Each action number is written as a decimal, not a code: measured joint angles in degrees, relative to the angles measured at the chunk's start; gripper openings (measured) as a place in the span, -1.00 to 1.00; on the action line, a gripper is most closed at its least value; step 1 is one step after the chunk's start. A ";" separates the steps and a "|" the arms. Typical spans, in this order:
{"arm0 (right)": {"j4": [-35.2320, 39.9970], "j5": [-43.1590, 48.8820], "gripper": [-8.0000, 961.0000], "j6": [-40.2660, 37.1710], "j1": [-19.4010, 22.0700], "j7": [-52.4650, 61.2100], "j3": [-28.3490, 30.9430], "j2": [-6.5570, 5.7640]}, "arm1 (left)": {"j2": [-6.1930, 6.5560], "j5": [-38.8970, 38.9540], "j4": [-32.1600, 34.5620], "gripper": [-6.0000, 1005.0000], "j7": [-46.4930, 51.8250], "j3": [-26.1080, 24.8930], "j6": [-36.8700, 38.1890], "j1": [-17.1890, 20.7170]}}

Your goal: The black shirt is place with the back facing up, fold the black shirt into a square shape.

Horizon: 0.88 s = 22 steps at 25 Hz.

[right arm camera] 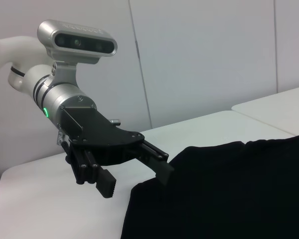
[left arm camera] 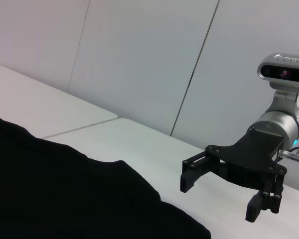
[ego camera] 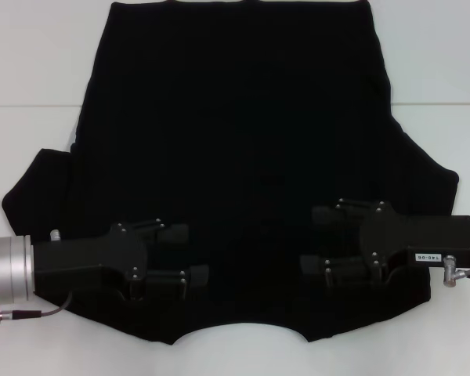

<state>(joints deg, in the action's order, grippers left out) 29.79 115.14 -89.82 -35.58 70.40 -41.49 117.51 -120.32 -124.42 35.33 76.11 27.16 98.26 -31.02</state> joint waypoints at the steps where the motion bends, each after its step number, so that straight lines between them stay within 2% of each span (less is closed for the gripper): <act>1: 0.00 0.00 0.91 0.00 -0.01 0.00 0.00 0.04 | 0.00 -0.01 0.00 0.74 0.00 0.00 0.00 0.00; 9: 0.05 0.00 0.91 0.03 -0.53 1.74 0.00 0.52 | 0.04 0.52 0.34 0.74 5.60 0.00 -0.50 -0.40; 13: 0.10 -0.08 0.91 0.65 -0.88 2.07 0.03 0.98 | 0.51 0.74 1.33 0.74 12.31 -0.76 -4.73 -0.83; 18: 0.04 -0.30 0.91 1.65 -1.31 2.11 0.43 1.70 | 1.52 0.21 3.11 0.74 18.56 -5.37 -10.10 -0.23; 22: -0.04 -0.90 0.91 2.41 -1.55 2.16 0.59 1.96 | 2.96 -0.26 5.10 0.74 24.36 -10.96 -11.54 0.33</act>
<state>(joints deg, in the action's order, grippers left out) 29.75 114.24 -87.41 -37.13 72.56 -40.89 119.47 -117.36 -124.68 40.43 100.47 16.20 86.72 -30.70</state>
